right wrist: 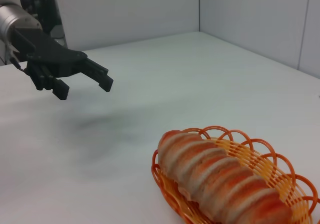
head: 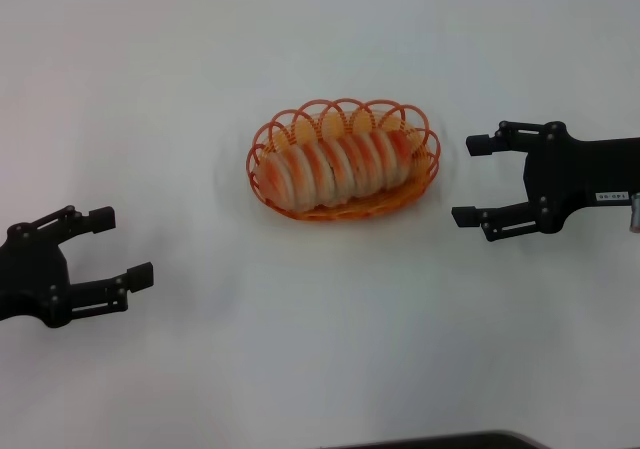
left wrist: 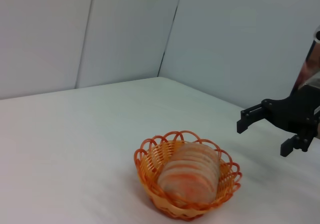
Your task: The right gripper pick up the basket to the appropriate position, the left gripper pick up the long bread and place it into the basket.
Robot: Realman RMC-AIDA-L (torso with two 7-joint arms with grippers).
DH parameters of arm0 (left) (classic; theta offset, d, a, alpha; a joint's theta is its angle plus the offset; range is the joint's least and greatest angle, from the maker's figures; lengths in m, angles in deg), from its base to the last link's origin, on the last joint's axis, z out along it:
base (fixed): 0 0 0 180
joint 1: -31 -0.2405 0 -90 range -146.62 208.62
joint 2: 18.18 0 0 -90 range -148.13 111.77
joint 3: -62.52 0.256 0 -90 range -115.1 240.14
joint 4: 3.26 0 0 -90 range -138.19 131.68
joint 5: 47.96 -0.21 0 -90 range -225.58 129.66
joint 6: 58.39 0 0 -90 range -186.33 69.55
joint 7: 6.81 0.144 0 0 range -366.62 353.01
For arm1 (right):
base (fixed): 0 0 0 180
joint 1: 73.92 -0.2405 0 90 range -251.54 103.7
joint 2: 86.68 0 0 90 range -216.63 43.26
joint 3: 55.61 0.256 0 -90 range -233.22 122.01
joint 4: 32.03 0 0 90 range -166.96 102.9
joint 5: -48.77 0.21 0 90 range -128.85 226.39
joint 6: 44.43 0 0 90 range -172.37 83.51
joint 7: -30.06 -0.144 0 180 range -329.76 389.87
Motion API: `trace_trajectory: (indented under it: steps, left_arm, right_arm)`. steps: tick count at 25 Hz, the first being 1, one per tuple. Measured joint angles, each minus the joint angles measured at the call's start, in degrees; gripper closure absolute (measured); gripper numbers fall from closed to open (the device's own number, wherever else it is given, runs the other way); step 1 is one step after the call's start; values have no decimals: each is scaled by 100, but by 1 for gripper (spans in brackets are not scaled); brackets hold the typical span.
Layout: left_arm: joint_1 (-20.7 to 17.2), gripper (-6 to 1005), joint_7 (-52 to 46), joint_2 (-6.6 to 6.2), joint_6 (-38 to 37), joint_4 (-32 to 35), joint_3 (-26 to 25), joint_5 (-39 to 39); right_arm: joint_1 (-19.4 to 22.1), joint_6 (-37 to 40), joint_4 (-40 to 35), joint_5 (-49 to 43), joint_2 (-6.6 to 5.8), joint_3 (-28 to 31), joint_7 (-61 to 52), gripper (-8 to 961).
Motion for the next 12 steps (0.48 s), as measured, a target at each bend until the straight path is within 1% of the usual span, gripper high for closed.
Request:
trace_trajectory:
  steps: [8,12]
  left_arm:
    - [-22,60,4,13,150,-20,-18,0]
    - [-33,60,3,26,151,-26,-65,43]
  right_arm:
    - [-19,-202,26,21,1,8,6,-6]
    - [-35,-177,7,48,2,39,14,-6]
